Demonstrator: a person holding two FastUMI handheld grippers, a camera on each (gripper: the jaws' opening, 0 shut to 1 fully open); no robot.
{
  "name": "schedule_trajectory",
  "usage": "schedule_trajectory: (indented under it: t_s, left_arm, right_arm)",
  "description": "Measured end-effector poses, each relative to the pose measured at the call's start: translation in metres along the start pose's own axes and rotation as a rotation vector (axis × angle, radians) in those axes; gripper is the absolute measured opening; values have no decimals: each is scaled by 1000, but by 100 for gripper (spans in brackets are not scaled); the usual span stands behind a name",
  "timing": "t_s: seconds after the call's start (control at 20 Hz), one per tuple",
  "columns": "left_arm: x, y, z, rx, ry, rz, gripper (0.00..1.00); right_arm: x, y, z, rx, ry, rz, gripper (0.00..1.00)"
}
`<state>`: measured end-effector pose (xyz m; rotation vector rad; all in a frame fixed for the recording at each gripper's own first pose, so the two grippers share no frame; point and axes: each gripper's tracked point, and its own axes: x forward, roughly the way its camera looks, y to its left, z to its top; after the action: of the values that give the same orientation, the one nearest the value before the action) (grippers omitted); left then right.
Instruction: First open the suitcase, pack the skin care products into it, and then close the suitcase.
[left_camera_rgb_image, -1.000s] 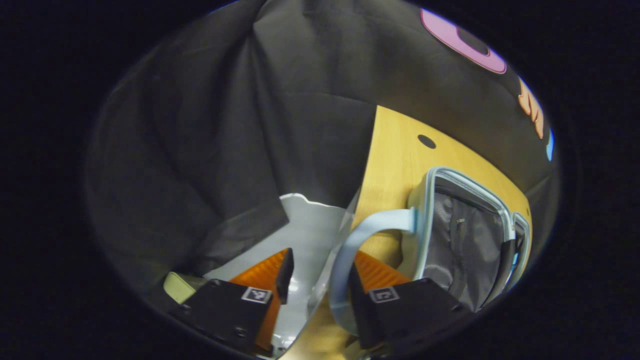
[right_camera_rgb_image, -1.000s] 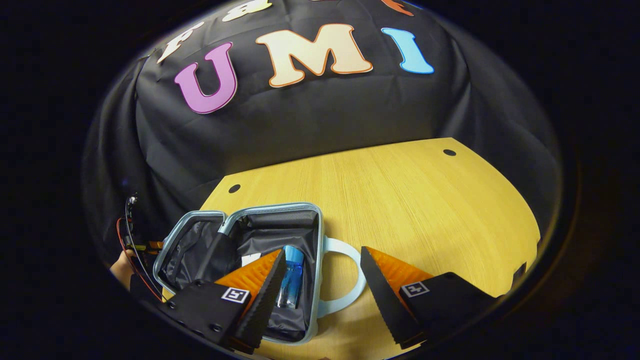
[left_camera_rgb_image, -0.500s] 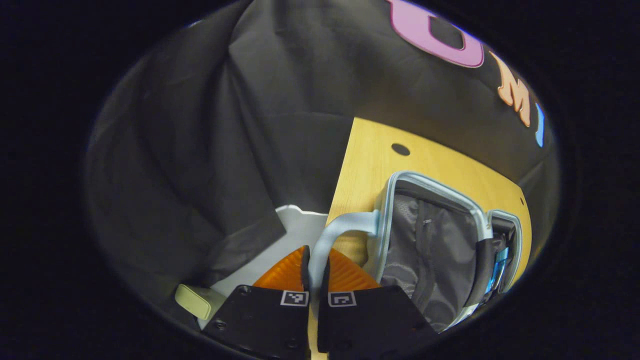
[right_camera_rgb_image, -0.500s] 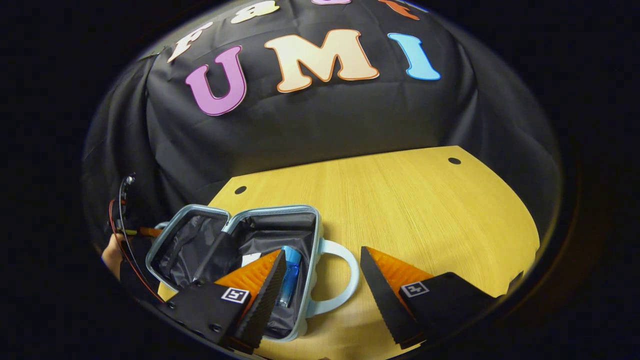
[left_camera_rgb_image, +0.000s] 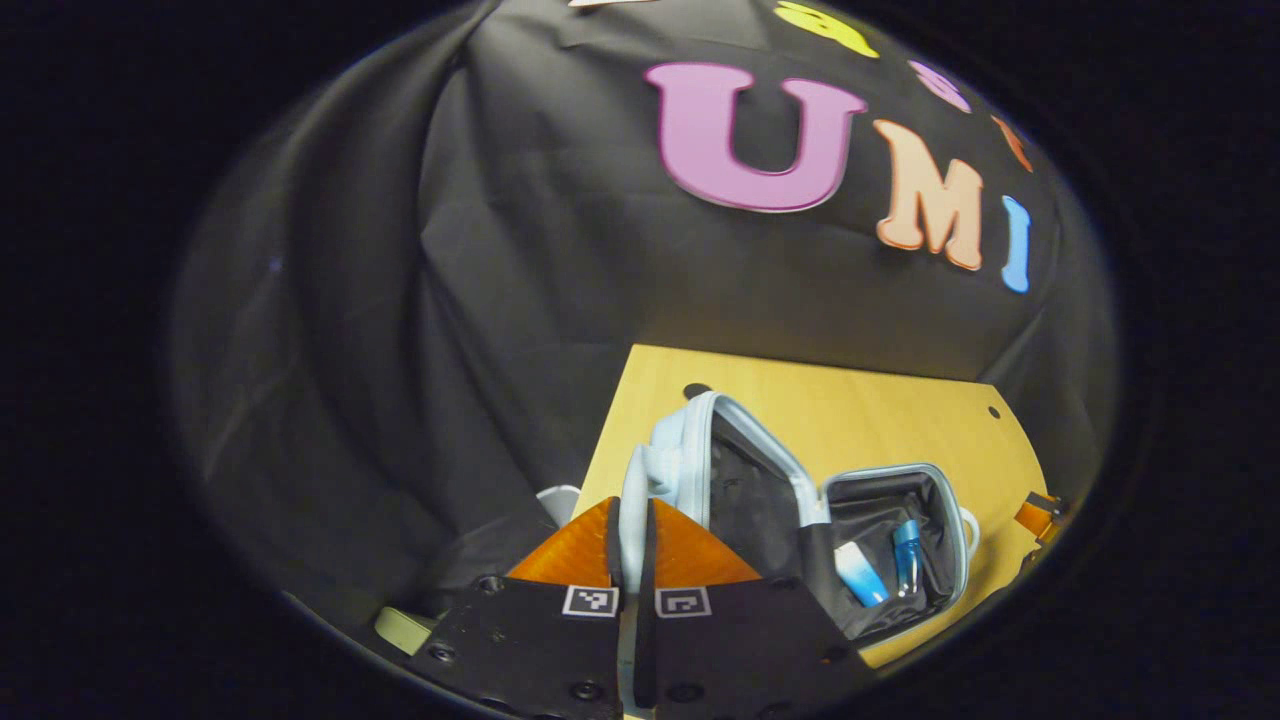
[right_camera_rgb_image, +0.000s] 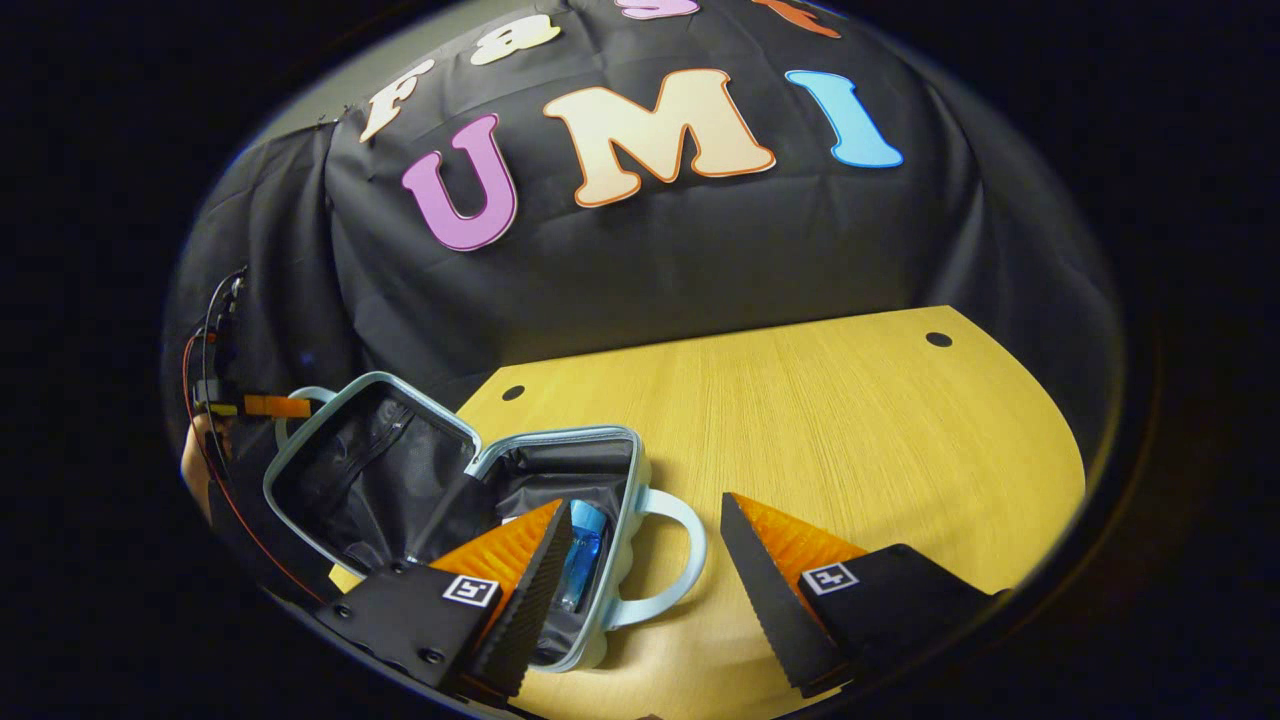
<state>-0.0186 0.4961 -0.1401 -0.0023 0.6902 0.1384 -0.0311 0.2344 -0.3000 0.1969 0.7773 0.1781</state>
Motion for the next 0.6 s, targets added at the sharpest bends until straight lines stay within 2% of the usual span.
schedule_trajectory:
  t_s: [0.15, 0.25, 0.35, 0.6]
  left_arm:
    - [-24, -49, 28, 0, -31, -39, 0]
    - [-31, -91, 41, -13, -55, -93, 0]
    - [-36, -136, 50, -40, -68, -171, 0]
    - [-45, -264, 54, -115, -50, -428, 0]
  right_arm:
    - [-10, -20, 5, 1, -13, 17, 94]
    - [-17, -36, 13, 8, -28, 18, 94]
    - [-24, -54, 21, 16, -44, 12, 94]
    - [-42, -98, 29, 45, -66, -23, 94]
